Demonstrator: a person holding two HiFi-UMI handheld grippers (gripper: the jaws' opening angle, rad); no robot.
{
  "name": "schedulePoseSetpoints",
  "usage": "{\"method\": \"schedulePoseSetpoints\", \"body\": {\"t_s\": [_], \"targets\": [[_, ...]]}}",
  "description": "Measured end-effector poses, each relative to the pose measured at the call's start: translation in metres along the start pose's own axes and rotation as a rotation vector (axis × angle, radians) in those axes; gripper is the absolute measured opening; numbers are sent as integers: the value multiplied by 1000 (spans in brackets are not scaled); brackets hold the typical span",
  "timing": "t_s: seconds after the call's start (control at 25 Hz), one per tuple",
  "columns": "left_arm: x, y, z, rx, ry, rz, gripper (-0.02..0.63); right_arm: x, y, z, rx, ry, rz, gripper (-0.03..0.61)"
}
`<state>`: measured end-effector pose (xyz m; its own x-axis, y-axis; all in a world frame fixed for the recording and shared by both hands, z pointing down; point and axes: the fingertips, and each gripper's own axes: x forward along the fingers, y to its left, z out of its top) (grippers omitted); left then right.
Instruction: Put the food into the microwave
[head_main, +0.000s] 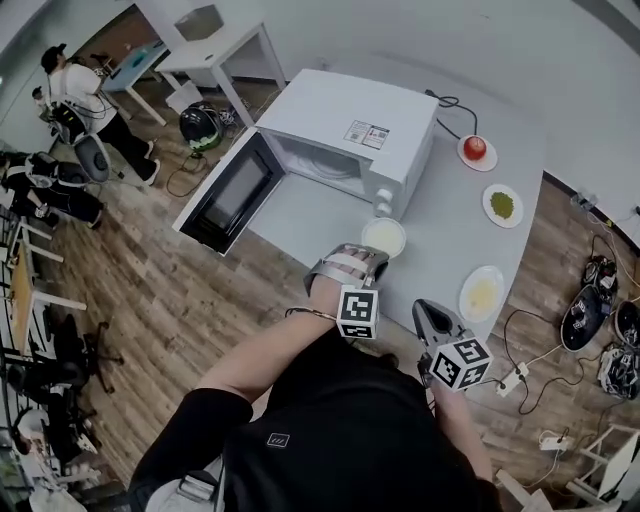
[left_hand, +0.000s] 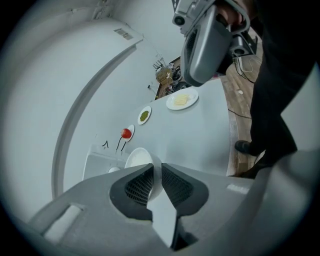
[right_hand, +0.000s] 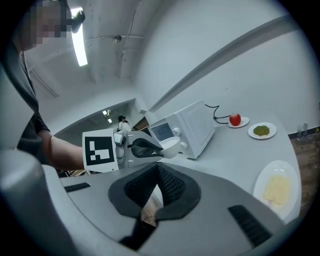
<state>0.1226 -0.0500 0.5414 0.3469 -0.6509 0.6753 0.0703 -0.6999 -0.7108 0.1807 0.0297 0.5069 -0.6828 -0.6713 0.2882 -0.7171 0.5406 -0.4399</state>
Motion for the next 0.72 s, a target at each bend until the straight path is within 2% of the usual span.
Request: {"method": "schedulePoseSetpoints", "body": {"t_s": [0.44, 0.72], "targets": [[-11, 32, -120, -78, 63, 12, 55, 110, 59, 20, -66, 65, 100, 9], [4, 49, -177, -73, 35, 4, 55, 176, 79, 28, -70, 105, 90, 9]]}}
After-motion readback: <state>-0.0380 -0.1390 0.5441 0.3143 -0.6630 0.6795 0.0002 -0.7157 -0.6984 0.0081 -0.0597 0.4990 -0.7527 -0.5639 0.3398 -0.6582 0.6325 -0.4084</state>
